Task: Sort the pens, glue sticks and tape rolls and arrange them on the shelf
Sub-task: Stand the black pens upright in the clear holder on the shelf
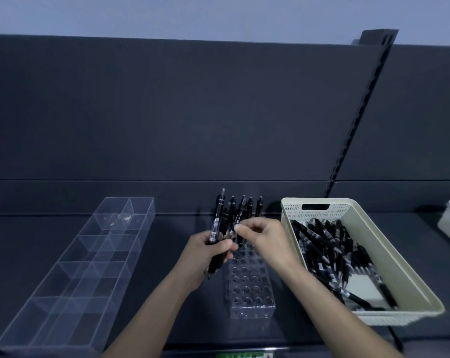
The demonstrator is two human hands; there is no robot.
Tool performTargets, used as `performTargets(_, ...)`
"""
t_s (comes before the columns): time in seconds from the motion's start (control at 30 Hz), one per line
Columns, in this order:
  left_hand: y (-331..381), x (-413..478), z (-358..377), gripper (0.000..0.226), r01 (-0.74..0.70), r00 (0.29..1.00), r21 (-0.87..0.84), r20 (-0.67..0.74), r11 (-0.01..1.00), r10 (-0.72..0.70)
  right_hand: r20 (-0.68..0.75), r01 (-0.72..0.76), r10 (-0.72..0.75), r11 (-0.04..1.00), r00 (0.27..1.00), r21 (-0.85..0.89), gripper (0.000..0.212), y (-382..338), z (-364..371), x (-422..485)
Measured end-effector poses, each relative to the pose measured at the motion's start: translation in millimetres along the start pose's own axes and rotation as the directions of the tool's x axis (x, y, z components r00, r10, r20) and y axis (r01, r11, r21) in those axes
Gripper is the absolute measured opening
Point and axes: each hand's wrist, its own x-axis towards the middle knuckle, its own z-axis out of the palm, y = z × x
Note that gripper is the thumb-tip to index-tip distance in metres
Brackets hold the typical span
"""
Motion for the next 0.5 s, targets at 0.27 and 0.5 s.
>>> performTargets(0.27,0,-1,7,0.01,0.044,0.996,0.055,-0.081,0.997,-0.04,-0.139,-0.04,0.03,0.997,0.99,-0.07,0.025,7,-22,8)
performTargets(0.5,-6,-7,-6,0.014,0.006,0.992,0.156,-0.122,0.988,0.013,-0.254,0.015,-0.121,0.924,0.959,-0.382,0.017,12,-29,24)
